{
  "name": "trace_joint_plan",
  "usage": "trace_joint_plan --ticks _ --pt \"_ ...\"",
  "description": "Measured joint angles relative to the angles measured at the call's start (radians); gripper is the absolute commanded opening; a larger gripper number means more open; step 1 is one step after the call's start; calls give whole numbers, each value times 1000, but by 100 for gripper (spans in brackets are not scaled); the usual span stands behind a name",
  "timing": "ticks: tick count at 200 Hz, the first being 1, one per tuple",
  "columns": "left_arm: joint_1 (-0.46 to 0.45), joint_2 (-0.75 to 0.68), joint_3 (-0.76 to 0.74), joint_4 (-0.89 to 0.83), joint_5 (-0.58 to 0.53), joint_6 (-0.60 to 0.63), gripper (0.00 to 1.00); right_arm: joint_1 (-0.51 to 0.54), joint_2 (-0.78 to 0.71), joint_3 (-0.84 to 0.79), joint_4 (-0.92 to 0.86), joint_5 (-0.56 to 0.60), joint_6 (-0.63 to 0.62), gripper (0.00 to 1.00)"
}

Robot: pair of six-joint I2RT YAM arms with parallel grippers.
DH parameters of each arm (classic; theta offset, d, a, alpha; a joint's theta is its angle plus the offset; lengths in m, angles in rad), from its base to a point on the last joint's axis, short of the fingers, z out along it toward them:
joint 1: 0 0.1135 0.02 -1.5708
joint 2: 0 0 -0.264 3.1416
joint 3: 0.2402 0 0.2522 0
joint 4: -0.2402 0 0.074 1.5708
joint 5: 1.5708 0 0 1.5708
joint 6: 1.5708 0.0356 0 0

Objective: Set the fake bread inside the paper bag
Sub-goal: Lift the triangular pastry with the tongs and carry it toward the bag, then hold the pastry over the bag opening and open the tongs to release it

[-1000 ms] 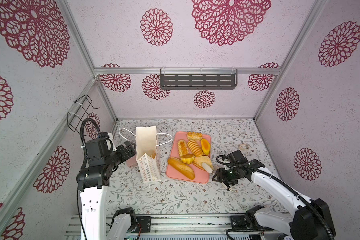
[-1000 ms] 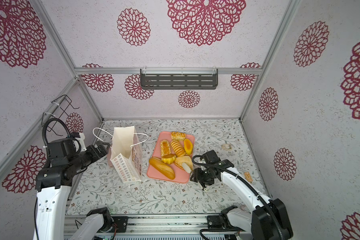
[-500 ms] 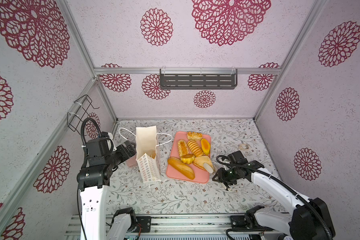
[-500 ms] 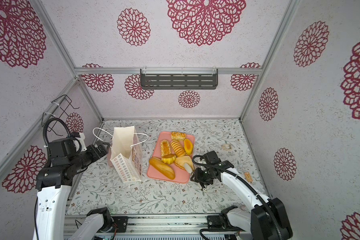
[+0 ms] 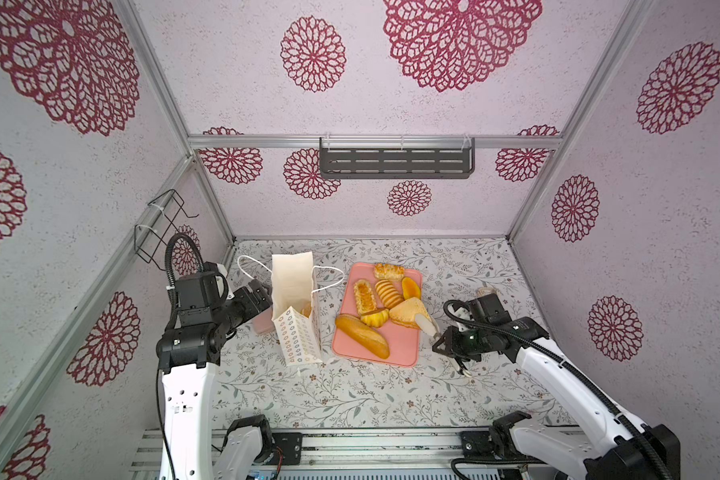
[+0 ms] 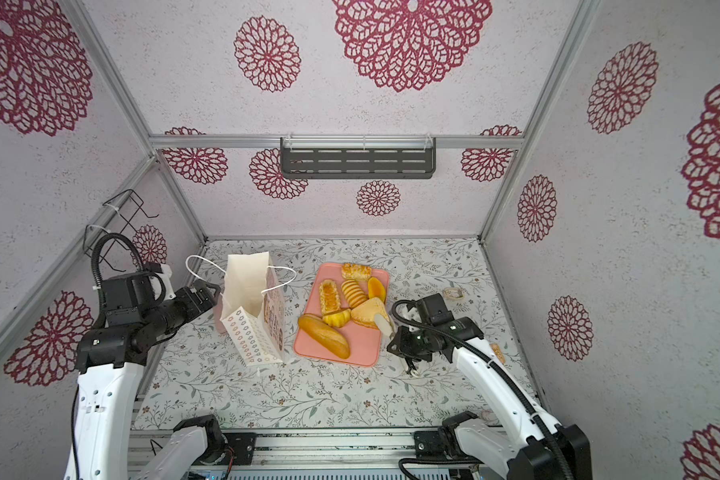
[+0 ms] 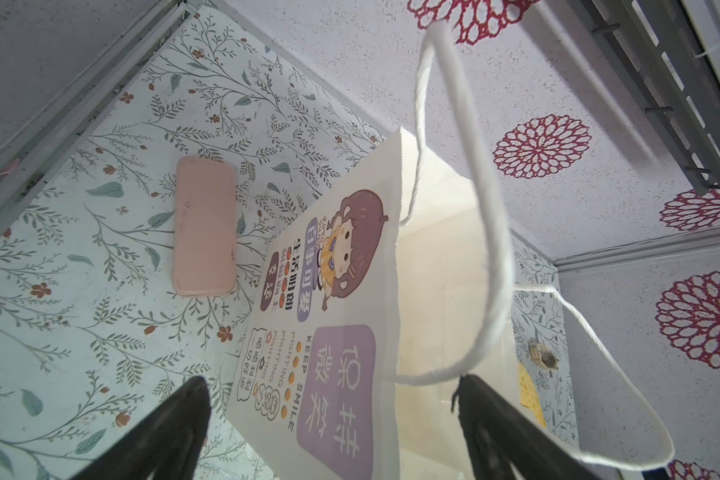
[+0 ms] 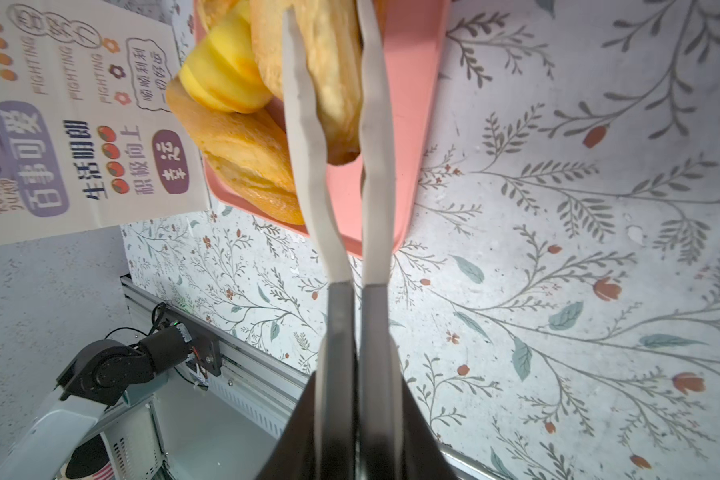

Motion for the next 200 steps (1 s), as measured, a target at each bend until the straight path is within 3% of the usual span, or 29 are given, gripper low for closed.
trace_joint_plan --ticks 91,141,162,200 --pt "-51 31 -8 26 11 -7 82 -1 -3 215 -84 45 -9 13" --pt "-105 67 -34 45 -10 -26 69 14 82 446 -26 42 0 12" --pt "-121 74 -37 57 -26 -29 62 79 174 591 13 65 2 13" --pt "-130 73 -66 72 -46 -40 52 312 400 927 1 142 -33 12"
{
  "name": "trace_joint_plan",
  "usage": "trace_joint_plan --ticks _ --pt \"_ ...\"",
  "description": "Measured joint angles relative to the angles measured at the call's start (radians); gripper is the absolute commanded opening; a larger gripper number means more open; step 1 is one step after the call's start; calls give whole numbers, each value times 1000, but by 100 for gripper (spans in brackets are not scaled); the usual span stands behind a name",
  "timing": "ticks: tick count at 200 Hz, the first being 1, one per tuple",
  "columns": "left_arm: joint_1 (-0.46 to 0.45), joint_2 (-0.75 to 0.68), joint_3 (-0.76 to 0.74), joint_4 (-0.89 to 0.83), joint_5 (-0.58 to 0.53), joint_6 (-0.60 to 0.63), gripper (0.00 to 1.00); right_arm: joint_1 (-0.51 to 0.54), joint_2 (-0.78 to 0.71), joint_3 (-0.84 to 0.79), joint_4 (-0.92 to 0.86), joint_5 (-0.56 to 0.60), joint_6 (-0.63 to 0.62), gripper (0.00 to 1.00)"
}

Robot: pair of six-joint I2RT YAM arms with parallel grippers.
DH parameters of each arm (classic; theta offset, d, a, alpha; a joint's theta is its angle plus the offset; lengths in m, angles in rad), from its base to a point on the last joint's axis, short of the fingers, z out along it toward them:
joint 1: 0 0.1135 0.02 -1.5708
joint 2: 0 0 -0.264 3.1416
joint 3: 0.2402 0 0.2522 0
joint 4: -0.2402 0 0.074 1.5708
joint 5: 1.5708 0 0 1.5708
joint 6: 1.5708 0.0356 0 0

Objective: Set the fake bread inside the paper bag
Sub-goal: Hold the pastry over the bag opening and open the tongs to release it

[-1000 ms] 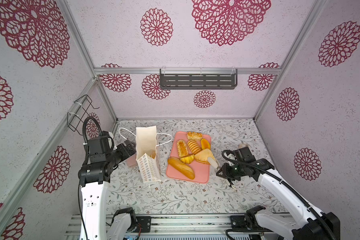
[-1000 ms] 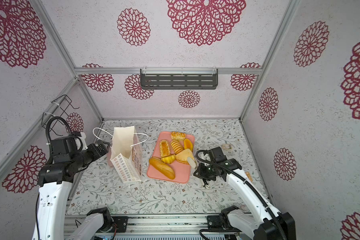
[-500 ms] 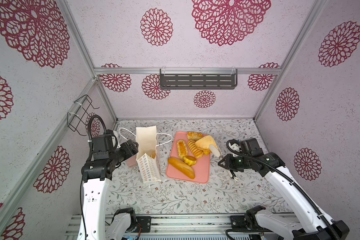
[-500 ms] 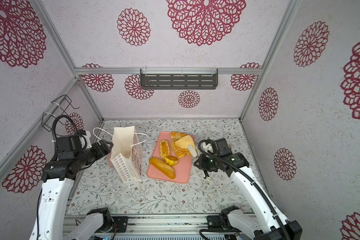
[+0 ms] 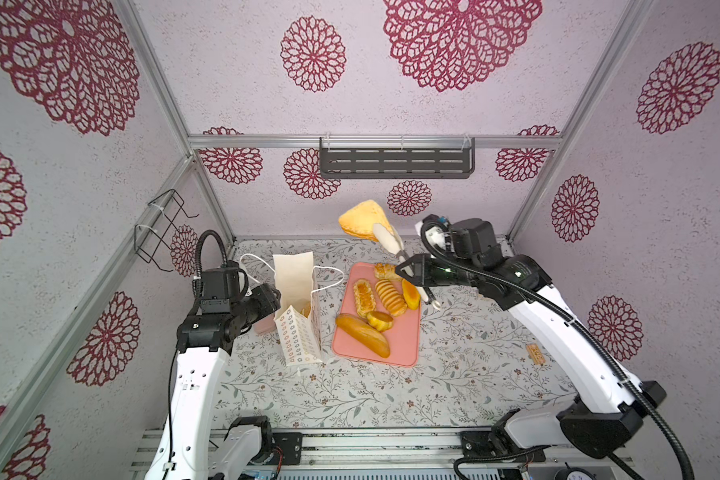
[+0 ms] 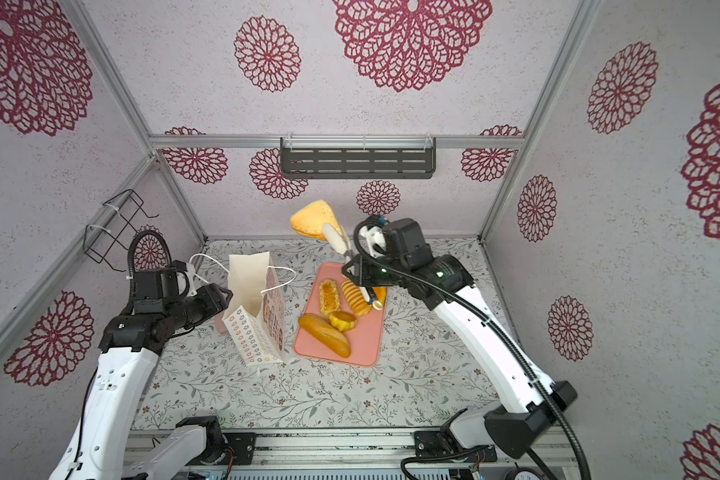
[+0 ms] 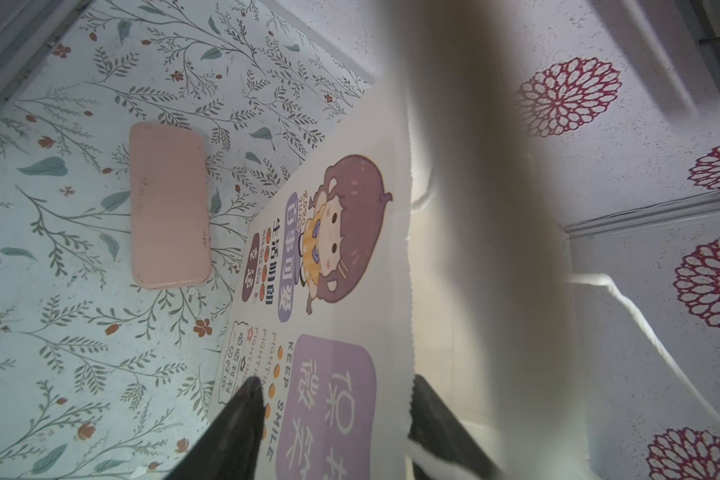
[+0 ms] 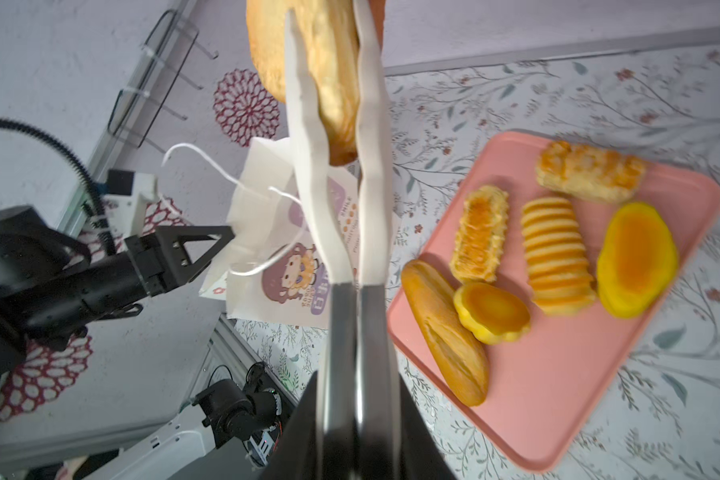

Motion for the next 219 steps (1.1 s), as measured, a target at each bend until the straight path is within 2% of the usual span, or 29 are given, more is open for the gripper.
trace_joint_plan --ticks 28,61,140,219 --pt "-2 -4 -15 6 -5 -7 44 126 150 200 -68 62 -47 13" --pt "-4 -11 -16 8 -10 -11 34 204 245 291 -152 125 -83 13" --pt "-5 -17 -16 21 -5 -20 19 293 319 426 -325 277 -161 15" --pt "-22 8 -11 37 2 -29 13 344 404 523 -414 375 -237 19"
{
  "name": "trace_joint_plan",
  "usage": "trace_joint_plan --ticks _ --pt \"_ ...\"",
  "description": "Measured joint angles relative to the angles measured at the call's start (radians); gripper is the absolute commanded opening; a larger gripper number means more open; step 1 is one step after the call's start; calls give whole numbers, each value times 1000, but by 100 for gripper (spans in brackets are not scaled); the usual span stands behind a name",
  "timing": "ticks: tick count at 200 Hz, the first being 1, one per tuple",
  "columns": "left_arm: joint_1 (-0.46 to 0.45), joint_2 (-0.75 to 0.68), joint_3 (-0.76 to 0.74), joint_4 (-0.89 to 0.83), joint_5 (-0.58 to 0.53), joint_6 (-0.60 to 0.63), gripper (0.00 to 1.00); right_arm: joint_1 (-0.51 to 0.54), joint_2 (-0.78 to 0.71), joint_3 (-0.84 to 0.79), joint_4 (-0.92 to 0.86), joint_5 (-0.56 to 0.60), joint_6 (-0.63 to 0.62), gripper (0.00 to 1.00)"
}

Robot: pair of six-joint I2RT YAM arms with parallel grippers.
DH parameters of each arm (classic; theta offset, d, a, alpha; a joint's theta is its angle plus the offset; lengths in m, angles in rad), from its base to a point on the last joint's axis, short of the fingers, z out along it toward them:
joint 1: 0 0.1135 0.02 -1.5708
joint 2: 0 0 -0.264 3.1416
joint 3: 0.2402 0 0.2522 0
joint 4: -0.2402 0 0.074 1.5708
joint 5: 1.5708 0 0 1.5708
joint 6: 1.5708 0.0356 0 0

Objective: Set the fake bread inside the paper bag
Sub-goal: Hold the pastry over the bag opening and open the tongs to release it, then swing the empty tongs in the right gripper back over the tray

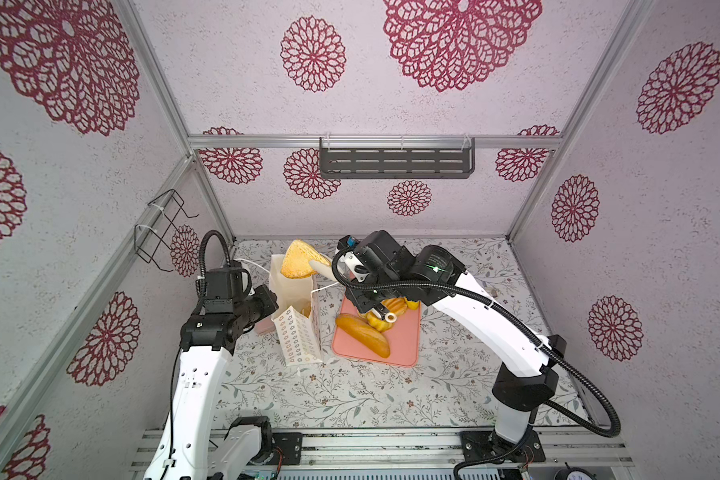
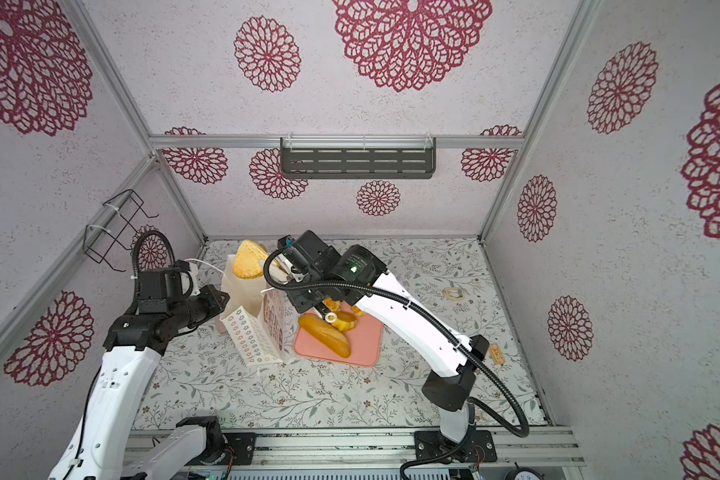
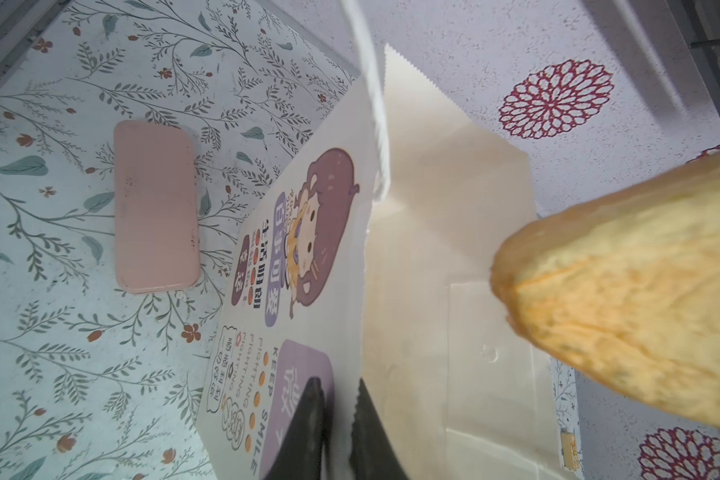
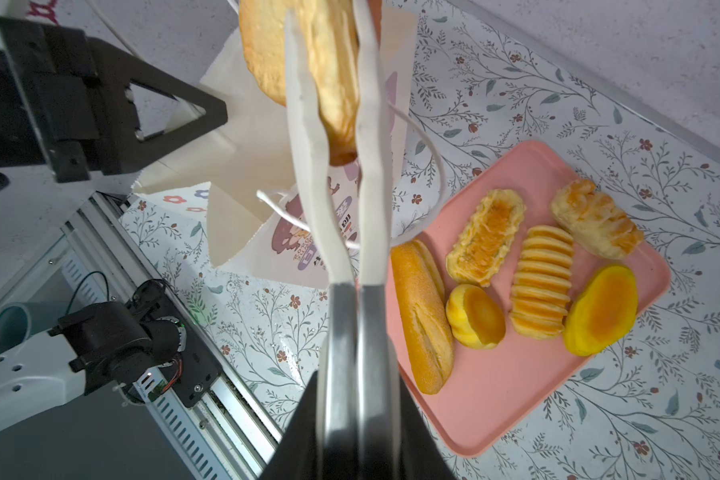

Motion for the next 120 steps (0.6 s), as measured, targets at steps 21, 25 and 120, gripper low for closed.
trace_joint_plan --ticks 21,25,120 --pt "-7 2 8 -2 -1 -2 12 1 29 13 -23 20 -16 19" --pt "-8 2 11 -3 -2 -2 12 1 34 16 -26 25 -19 19" --pt "-25 23 44 -8 -20 -2 10 5 57 34 -50 92 -56 42"
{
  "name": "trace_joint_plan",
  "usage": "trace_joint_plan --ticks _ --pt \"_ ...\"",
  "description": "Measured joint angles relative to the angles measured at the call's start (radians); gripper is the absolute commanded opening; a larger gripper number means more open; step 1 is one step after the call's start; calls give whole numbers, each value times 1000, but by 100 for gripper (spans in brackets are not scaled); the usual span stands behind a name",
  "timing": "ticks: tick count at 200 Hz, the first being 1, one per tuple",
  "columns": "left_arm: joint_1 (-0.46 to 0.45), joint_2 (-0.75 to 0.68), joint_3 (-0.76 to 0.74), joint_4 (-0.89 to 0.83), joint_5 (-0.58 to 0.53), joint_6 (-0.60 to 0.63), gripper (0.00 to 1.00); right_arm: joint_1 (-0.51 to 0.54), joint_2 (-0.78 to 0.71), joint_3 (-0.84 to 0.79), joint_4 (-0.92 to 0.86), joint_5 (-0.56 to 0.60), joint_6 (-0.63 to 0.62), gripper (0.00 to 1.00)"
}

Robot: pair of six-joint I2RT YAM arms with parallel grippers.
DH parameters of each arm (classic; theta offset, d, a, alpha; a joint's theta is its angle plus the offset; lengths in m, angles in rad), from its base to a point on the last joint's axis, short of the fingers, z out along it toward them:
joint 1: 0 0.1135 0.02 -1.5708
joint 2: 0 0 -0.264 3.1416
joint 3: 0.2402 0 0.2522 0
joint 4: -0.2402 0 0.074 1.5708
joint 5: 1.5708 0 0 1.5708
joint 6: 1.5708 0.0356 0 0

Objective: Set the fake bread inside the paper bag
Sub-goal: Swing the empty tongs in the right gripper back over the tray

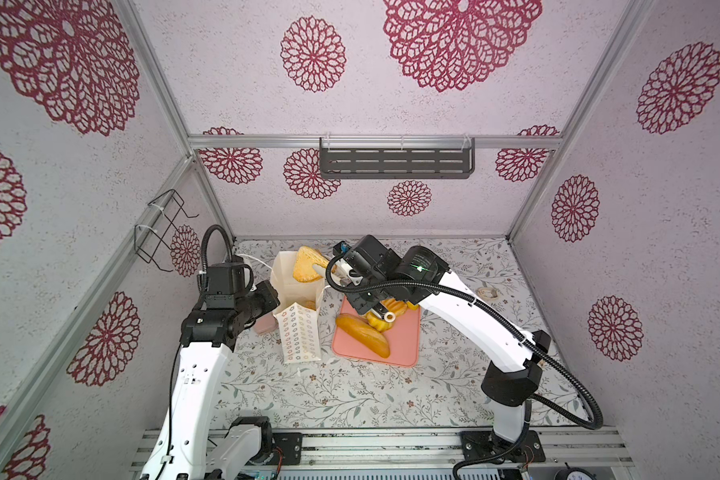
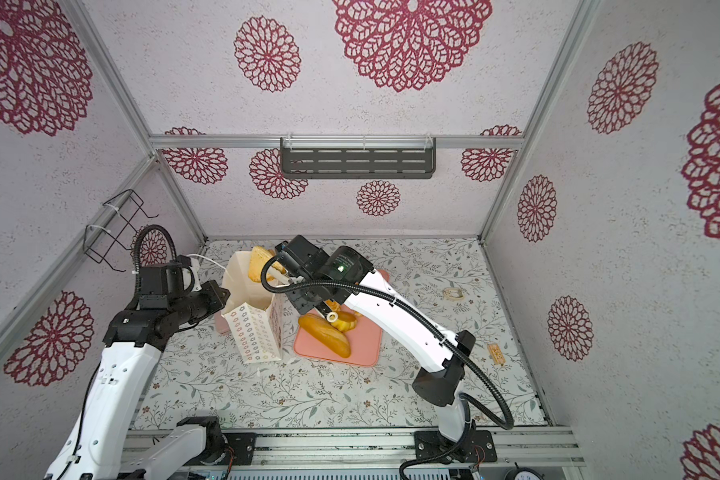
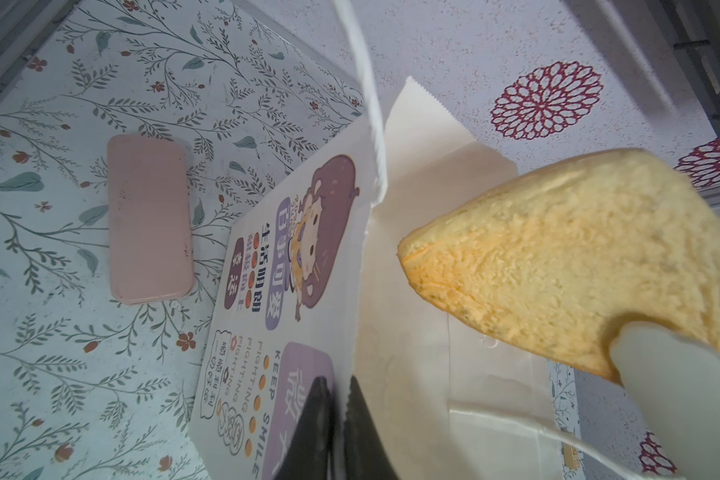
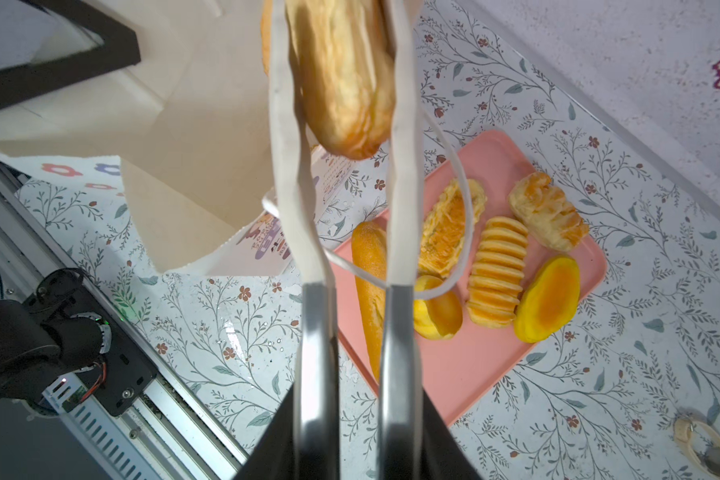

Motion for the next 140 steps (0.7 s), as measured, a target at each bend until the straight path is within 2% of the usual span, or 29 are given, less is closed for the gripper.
trace_joint_plan --ticks 37,111,140 --pt "-2 4 1 0 -3 0 10 0 0 0 26 -24 -6 46" --pt "-3 5 1 0 -19 1 12 -13 -4 0 87 -40 4 46" --pt "-3 5 1 1 -28 3 14 -55 -70 -60 131 -37 27 46"
